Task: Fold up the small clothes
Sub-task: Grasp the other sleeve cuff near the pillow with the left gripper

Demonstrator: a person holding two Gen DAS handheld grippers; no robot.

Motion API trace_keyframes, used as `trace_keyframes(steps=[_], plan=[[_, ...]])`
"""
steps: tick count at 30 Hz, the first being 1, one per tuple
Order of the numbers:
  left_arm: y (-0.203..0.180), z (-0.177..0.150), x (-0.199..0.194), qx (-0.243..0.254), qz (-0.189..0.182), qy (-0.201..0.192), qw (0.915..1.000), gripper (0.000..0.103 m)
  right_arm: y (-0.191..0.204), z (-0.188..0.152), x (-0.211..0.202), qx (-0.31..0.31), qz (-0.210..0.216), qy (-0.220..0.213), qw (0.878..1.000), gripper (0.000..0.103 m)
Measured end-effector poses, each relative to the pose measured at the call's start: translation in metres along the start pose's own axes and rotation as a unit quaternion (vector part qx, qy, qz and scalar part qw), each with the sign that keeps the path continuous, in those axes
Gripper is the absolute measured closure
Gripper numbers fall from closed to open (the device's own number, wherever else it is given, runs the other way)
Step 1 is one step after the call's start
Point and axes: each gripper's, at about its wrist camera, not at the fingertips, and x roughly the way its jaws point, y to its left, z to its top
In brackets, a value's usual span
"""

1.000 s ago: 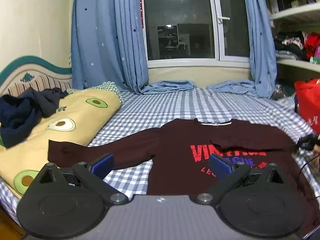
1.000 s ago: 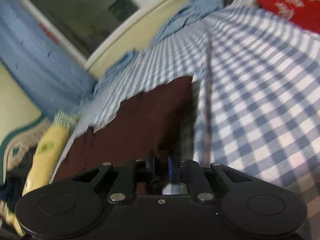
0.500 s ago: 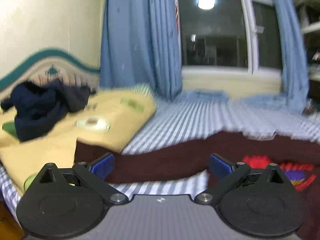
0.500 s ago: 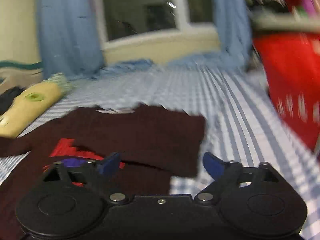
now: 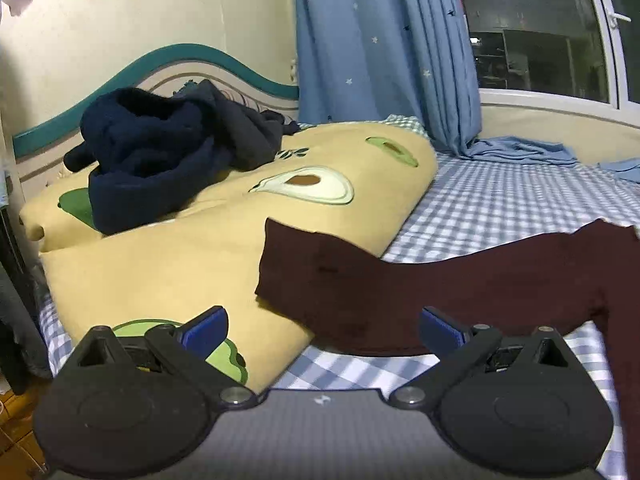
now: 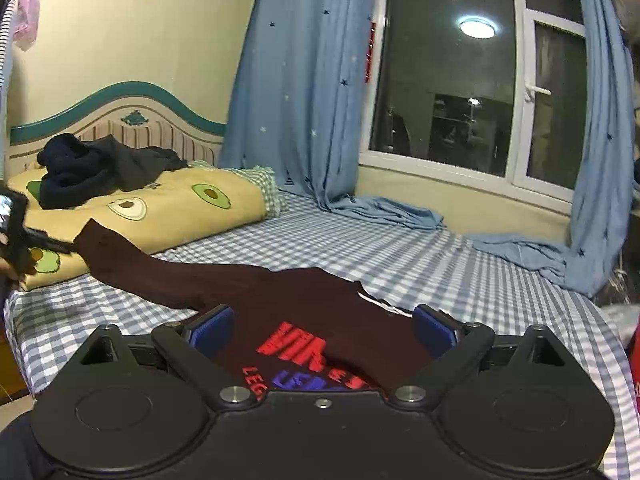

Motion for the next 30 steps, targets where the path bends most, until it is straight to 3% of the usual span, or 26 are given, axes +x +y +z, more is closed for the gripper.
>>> trace_keyframes(steps=[5,10,21,24,26,28,29,30], plan=[[0.023,-0.011,0.041,-0.066,-0.036,0.015,0.997,0.001,0.009,-0.001,0.0,-0.005,-0.011,0.012,1.0,0.007],[0.043,-0.027,0.071,-0.151,-0.058,-0.013,0.9867,0.001,0.015,-0.004,0.004,-0.015,-0.03,0.027,0.999,0.007],[0.049,-0.02,0.103,-0.191,-0.081,-0.048,0.9772,0.004,0.03,-0.002,0.022,-0.034,-0.057,0.052,0.996,0.007],[0.049,-0.02,0.106,-0.21,-0.07,-0.042,0.9743,0.036,0.034,-0.001,0.025,-0.04,-0.059,0.052,0.996,0.008],[0.054,-0.02,0.109,-0.232,-0.067,-0.035,0.9699,0.05,0.034,0.001,0.026,-0.033,-0.056,0.053,0.997,0.008],[0.058,-0.02,0.111,-0.244,-0.056,-0.027,0.9677,0.075,0.034,0.003,0.024,-0.028,-0.057,0.051,0.997,0.009],[0.06,-0.02,0.113,-0.246,-0.057,-0.024,0.9673,0.079,0.034,0.005,0.023,-0.028,-0.059,0.05,0.997,0.009],[0.062,-0.02,0.115,-0.245,-0.063,-0.022,0.9673,0.089,0.034,0.006,0.023,-0.027,-0.061,0.049,0.997,0.009]])
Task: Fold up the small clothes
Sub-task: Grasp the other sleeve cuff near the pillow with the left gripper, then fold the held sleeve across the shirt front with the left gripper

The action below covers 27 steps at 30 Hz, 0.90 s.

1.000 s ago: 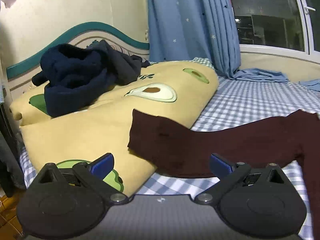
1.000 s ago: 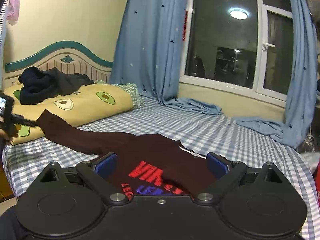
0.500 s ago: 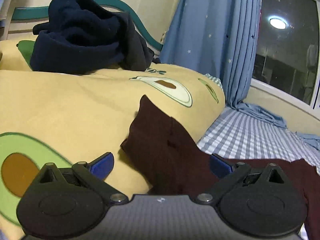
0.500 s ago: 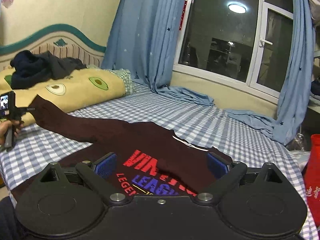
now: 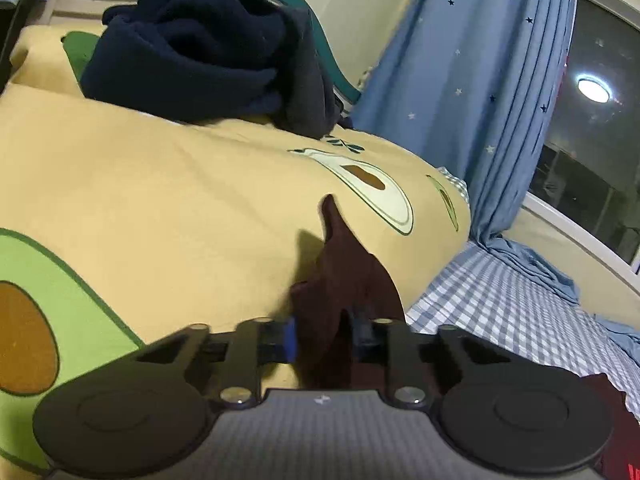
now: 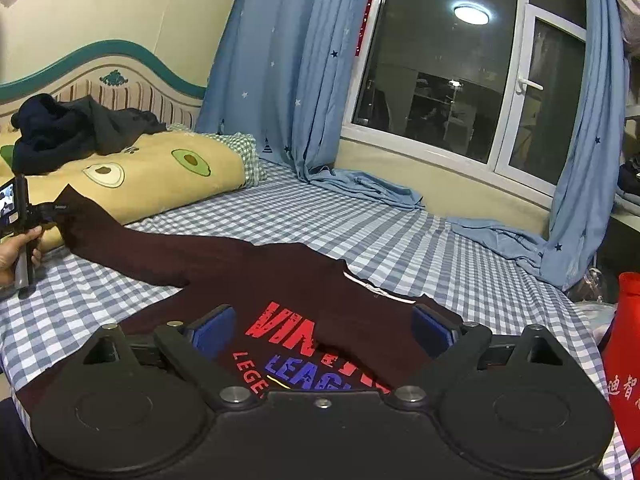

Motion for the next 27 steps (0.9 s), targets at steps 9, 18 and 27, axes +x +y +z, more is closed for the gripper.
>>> trace_keyframes(steps=[9,18,27], plan=[[-0.044,0.017,-0.048,0.04,-0.067,-0.025,0.9966,0.09,-0.016,-0.007,-0.013,0.026,-0.012,-0.005,1.0,0.008],[-0.203,0.051,-0.095,0.106,-0.181,-0.029,0.9773,0.09,-0.051,-0.054,-0.025,0.081,-0.008,0.012,0.997,0.008],[-0.428,-0.049,-0.097,0.233,-0.212,0.008,0.949,0.09,-0.11,-0.102,-0.056,0.148,-0.015,0.013,0.989,0.008]])
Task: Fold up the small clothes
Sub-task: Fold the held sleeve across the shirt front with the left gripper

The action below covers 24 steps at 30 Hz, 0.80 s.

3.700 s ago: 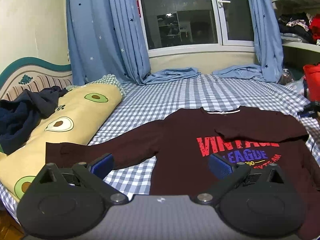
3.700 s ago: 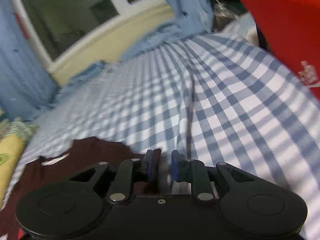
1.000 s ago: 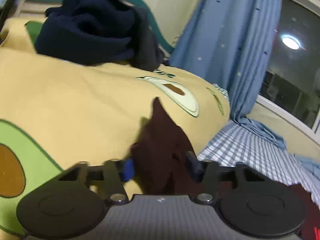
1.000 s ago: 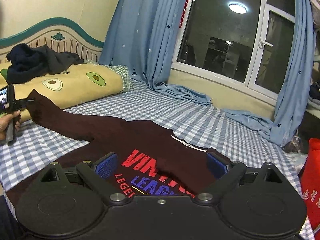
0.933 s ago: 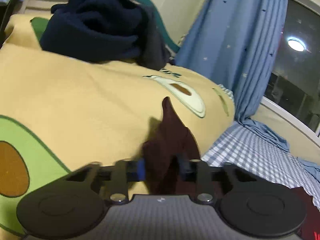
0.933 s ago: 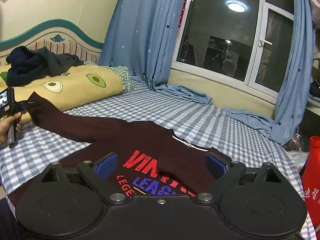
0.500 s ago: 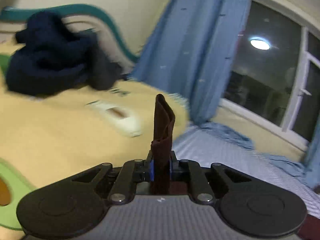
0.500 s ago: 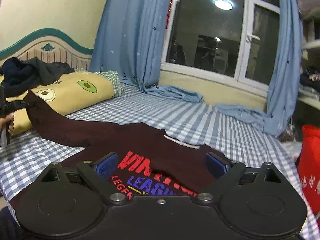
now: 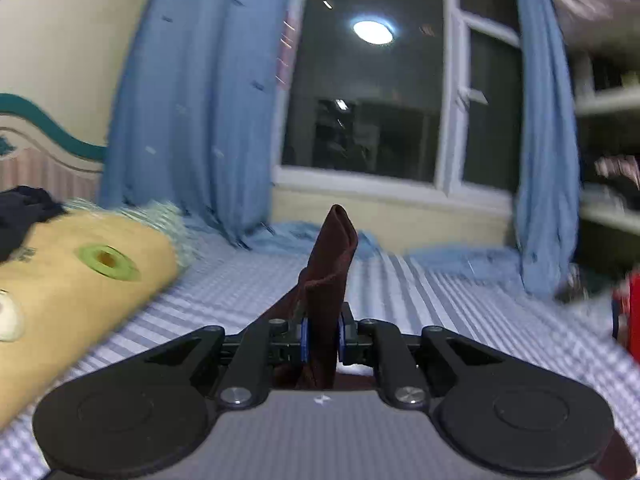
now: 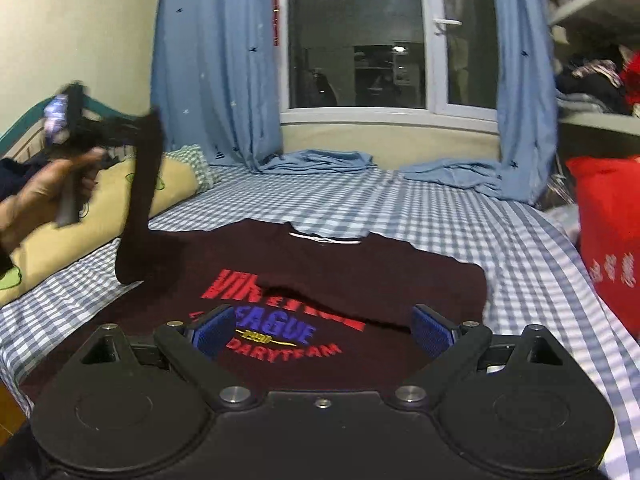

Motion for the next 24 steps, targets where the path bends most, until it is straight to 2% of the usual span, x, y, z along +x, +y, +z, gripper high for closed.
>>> trace_keyframes(steps=[3,7,11,17,18,19,20,21,22,24], plan=[[-0.072,-0.035,0.038,0.04,-0.011,0.038,0.9984,0.09,-0.017,-0.01,-0.009,0.021,0.019,0.015,0.999,0.008],[-0.137,-0.088,0.078,0.095,-0.015,0.091,0.9912,0.09,-0.025,-0.022,-0.024,0.021,0.011,0.023,0.999,0.008],[-0.17,-0.129,0.095,0.13,-0.016,0.133,0.9824,0.09,-0.04,-0.029,-0.039,0.036,-0.004,0.024,0.999,0.008],[-0.182,-0.146,0.09,0.139,-0.018,0.14,0.9802,0.087,-0.052,-0.038,-0.039,0.052,-0.017,0.041,0.998,0.008],[-0.18,-0.146,0.096,0.152,-0.019,0.151,0.9765,0.072,-0.051,-0.039,-0.038,0.051,-0.016,0.042,0.998,0.008],[-0.182,-0.152,0.101,0.176,-0.023,0.168,0.9695,0.042,-0.049,-0.039,-0.037,0.049,-0.015,0.043,0.998,0.008],[-0.185,-0.159,0.102,0.2,-0.025,0.179,0.9631,0.028,-0.047,-0.038,-0.037,0.047,-0.014,0.043,0.998,0.008],[-0.188,-0.166,0.101,0.218,-0.025,0.181,0.9586,0.008,-0.044,-0.037,-0.036,0.043,-0.012,0.042,0.998,0.008],[-0.189,-0.171,0.096,0.231,-0.026,0.175,0.9567,0.002,-0.041,-0.036,-0.035,0.038,-0.012,0.042,0.998,0.008],[-0.189,-0.177,0.082,0.249,-0.031,0.143,0.9573,0.001,-0.038,-0.033,-0.032,0.029,-0.014,0.042,0.999,0.008]])
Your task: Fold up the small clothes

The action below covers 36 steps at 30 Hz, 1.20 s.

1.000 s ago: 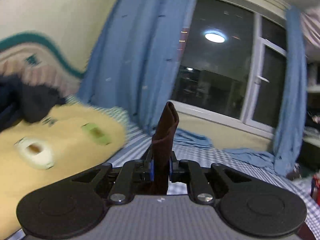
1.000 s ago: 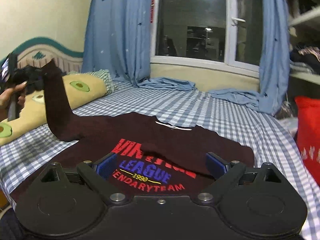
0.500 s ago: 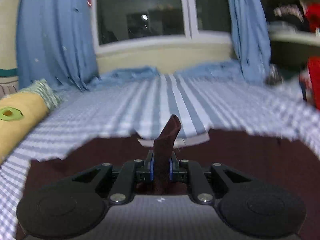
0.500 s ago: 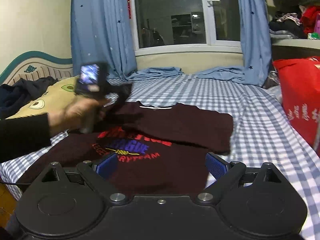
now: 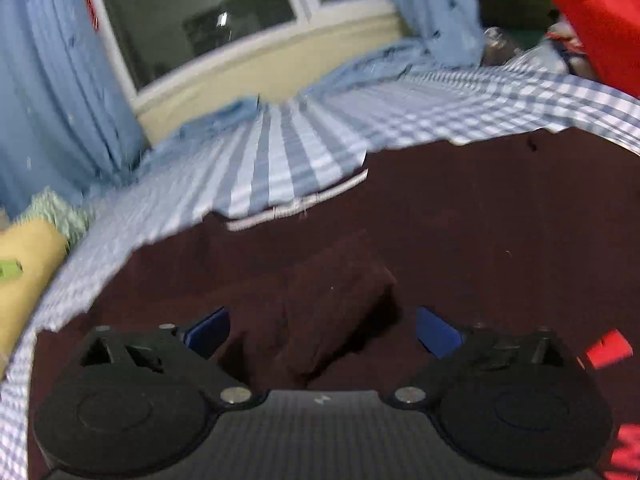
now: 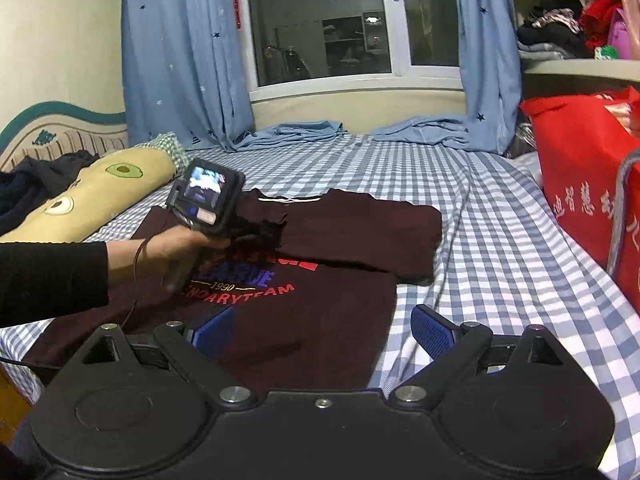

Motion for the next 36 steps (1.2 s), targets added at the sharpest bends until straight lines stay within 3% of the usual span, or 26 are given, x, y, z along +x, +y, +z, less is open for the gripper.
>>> trace_keyframes(steps=[6,10,13,19,27,30,33,36], plan=[[0.03,-0.012,-0.077,0.0,-0.038,-0.098,0.9945,0.001,0.01,0.011,0.003,-0.025,-0.003,-0.008,1.0,0.008],[0.077,-0.024,-0.144,-0.006,-0.074,-0.111,0.991,0.001,0.02,0.008,0.003,-0.058,-0.015,-0.004,0.998,0.007],[0.105,-0.054,-0.198,0.03,-0.086,-0.12,0.9886,0.001,0.028,0.0,-0.001,-0.093,-0.013,0.007,0.996,0.006],[0.126,-0.146,-0.28,0.108,-0.071,-0.08,0.9884,0.001,0.05,-0.036,-0.006,-0.21,-0.029,0.055,0.976,0.005],[0.096,-0.244,-0.323,0.062,-0.096,-0.028,0.9931,0.001,0.126,-0.099,-0.003,-0.347,0.026,0.088,0.933,0.006],[0.081,-0.268,-0.331,0.095,-0.091,-0.022,0.991,0.001,0.145,-0.113,0.001,-0.371,0.034,0.105,0.922,0.006],[0.071,-0.275,-0.335,0.117,-0.09,-0.022,0.9887,0.001,0.143,-0.116,-0.006,-0.363,0.034,0.128,0.922,0.006],[0.067,-0.276,-0.335,0.114,-0.1,-0.018,0.9882,0.001,0.124,-0.11,-0.028,-0.326,0.017,0.155,0.933,0.006]])
